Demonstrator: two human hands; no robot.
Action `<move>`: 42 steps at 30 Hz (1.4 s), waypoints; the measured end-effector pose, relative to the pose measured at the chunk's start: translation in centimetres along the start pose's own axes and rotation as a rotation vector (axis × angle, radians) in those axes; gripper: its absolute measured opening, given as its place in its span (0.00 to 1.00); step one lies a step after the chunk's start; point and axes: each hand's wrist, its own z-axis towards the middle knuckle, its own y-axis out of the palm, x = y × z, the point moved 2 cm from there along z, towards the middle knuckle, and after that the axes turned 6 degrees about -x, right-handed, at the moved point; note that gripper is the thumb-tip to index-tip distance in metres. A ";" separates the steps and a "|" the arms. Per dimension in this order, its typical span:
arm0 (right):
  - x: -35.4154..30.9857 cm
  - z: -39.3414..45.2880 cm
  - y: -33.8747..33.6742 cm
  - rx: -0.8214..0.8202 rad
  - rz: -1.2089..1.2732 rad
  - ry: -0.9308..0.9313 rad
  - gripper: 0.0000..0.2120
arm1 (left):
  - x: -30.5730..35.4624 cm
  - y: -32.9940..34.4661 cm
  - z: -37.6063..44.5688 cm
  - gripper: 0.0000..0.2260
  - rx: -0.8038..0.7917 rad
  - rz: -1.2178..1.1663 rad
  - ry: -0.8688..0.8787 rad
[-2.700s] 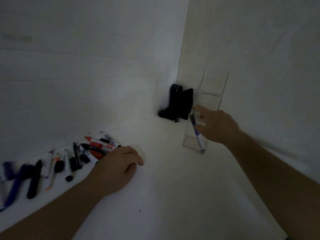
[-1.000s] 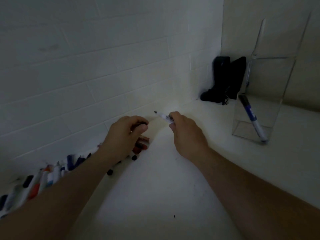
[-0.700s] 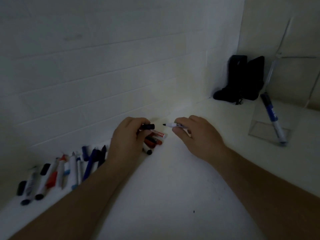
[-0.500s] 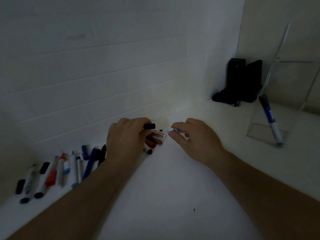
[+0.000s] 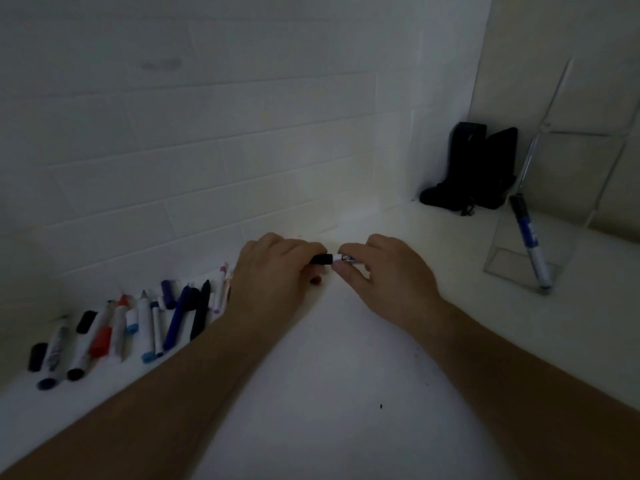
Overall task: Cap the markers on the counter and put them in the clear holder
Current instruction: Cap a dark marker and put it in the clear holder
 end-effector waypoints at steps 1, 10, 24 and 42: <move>-0.1 0.0 -0.2 -0.002 -0.002 -0.011 0.16 | -0.1 0.3 0.1 0.10 -0.016 -0.038 -0.006; -0.4 -0.3 -1.3 -0.015 -0.115 -0.102 0.15 | 0.5 1.2 0.0 0.07 -0.158 -0.139 -0.103; -0.6 0.2 -1.4 -0.092 -0.223 -0.145 0.18 | 0.7 1.3 -0.3 0.12 -0.108 -0.190 -0.081; 4.8 0.9 -20.4 0.537 -0.075 0.168 0.11 | 5.2 1.1 -2.0 0.10 -0.048 -0.224 0.499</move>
